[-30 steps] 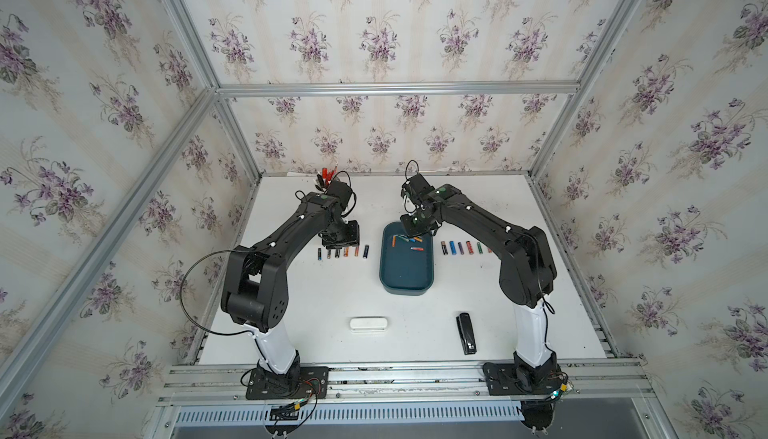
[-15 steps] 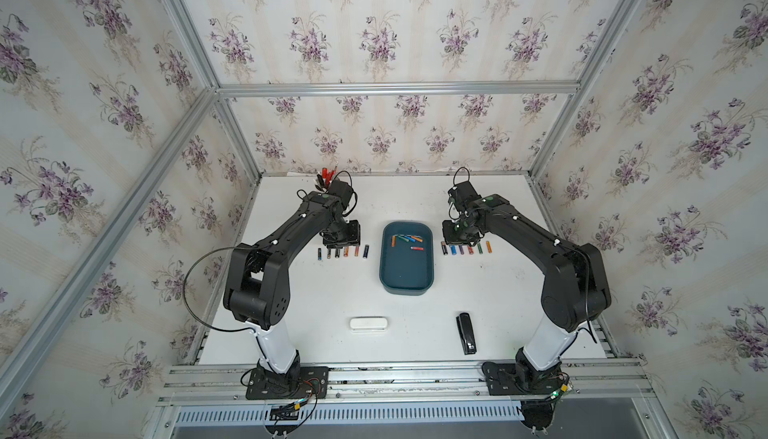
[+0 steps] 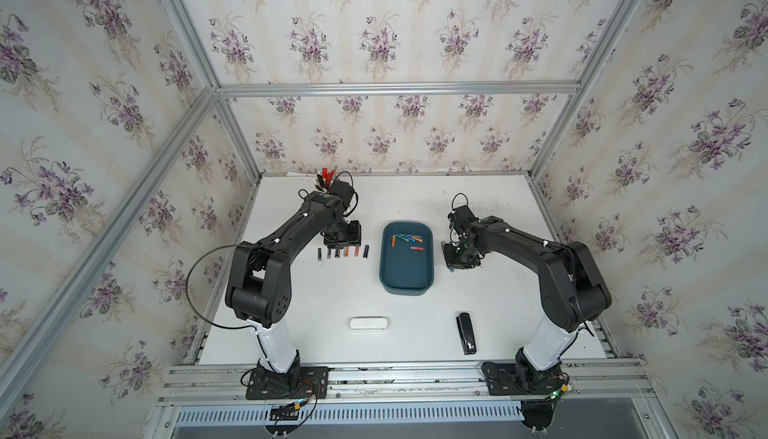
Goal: Take the batteries out of the storage box
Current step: Place the battery at the center of the board.
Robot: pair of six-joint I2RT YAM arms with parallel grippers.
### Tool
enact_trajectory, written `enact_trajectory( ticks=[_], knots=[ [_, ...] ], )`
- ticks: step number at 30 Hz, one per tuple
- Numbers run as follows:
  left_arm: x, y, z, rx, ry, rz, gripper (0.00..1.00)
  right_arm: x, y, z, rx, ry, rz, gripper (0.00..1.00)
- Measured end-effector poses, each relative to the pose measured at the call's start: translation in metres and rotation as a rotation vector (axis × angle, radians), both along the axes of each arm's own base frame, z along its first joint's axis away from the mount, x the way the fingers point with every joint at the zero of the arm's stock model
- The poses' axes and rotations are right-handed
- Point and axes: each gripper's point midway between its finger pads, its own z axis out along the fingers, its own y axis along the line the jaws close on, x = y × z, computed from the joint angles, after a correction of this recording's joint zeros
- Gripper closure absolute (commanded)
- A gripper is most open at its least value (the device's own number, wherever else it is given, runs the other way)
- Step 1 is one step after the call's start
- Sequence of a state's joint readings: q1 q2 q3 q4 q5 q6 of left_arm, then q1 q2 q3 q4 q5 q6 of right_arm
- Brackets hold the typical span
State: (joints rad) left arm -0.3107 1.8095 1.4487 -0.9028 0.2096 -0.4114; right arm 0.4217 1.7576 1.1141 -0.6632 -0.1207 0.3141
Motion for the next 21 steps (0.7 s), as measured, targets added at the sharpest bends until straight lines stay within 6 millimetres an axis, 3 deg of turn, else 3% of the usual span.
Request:
enact_trajectory(
  ticks=[13,21],
  knots=[
    [0.000,-0.006,-0.001,0.000,0.002,-0.015,0.41,-0.007,0.001,-0.019,0.002,0.036,0.009,0.84],
    [0.001,-0.009,0.003,0.001,0.000,-0.020,0.40,-0.007,0.000,-0.019,-0.001,0.034,0.010,0.77]
  ],
)
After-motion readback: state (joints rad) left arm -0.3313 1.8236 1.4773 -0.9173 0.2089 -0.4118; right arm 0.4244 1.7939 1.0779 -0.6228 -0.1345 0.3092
